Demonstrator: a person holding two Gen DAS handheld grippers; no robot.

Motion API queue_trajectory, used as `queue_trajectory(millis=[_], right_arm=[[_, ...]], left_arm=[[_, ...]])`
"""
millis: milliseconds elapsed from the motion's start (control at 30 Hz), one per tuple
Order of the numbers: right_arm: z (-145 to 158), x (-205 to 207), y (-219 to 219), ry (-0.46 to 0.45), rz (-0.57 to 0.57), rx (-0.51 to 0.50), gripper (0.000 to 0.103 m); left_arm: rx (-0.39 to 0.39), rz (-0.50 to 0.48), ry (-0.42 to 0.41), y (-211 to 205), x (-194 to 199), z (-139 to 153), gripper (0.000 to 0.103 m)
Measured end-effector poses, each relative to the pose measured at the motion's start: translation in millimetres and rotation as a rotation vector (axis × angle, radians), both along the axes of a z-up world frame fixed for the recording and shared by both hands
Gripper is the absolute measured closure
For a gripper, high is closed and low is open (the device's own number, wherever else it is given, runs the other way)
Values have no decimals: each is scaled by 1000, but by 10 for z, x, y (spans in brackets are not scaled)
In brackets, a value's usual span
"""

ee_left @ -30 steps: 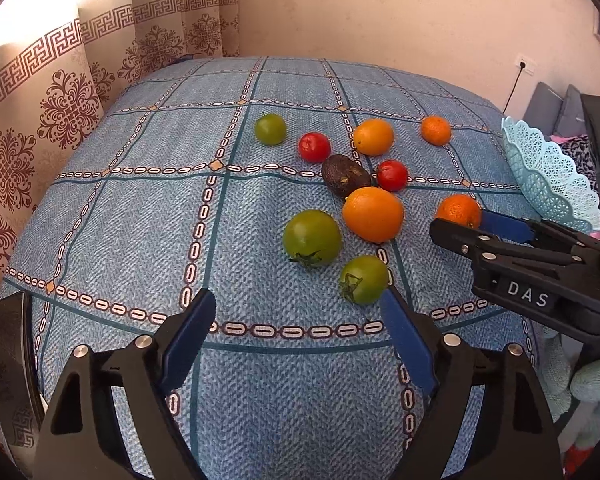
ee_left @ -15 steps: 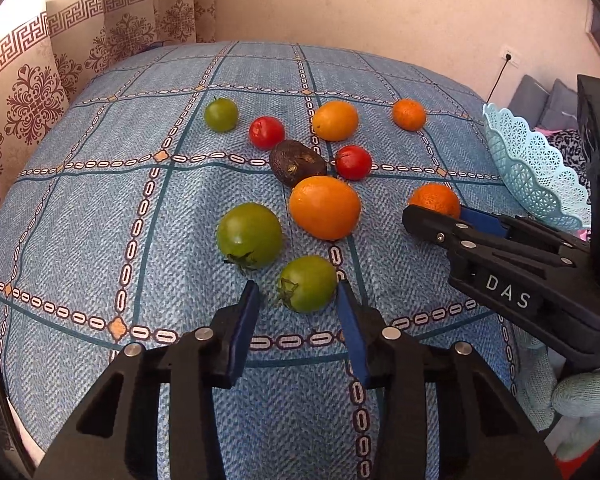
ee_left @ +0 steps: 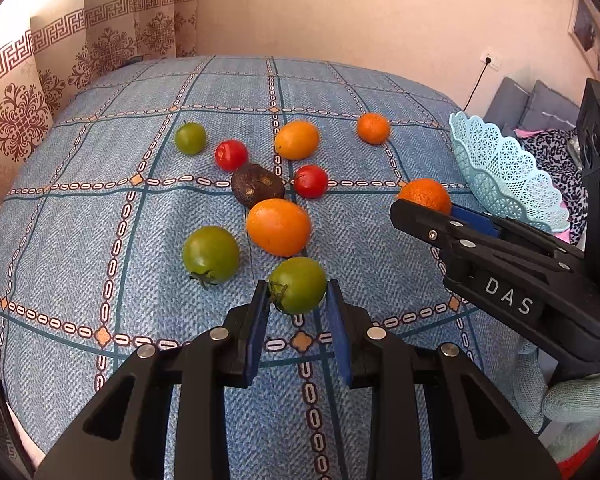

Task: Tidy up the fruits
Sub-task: 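Carry the orange into the blue basket and release while the left tool drops its green tomato there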

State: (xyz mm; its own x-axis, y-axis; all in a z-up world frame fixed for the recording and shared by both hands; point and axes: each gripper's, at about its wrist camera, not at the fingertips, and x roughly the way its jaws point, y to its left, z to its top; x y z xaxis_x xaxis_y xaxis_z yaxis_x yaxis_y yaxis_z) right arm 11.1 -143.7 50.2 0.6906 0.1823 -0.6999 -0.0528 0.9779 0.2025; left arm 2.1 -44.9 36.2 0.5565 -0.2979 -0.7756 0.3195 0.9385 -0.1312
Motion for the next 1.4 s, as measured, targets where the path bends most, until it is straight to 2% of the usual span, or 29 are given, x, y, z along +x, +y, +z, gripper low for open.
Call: queue_trajectory(millis=[200,467,633,867,1033,1133,1267,1400], right_arm=[[265,-174,-206,-76,-65,8,63],[476,-460,-705,-159,-234,-75,63],[457,-557,-1141,-143,-342,-87,63],[379,-602,-1561,-110,-450,-150,63],[328,-616,-1725,-89,-480,-117,62],[335,-657,-1794,-101,-514,-117,45],[392,-690,-1800,-128,-559,-167,45],[391,-718,-1835,-129,-579,-161,45]], left_arm=[[7,-9,-47,-112,33,212,74],[18,-57,-91,-478,104,401,74],[29,-121,-112,-814,154,438,74],[35,-209,-96,-1327,243,412,74],[45,-256,-95,-1642,308,396,74],[39,-283,-95,-1815,353,382,73],[10,-329,-95,-1941,396,336,72],[-2,-353,-100,-2025,416,325,72]])
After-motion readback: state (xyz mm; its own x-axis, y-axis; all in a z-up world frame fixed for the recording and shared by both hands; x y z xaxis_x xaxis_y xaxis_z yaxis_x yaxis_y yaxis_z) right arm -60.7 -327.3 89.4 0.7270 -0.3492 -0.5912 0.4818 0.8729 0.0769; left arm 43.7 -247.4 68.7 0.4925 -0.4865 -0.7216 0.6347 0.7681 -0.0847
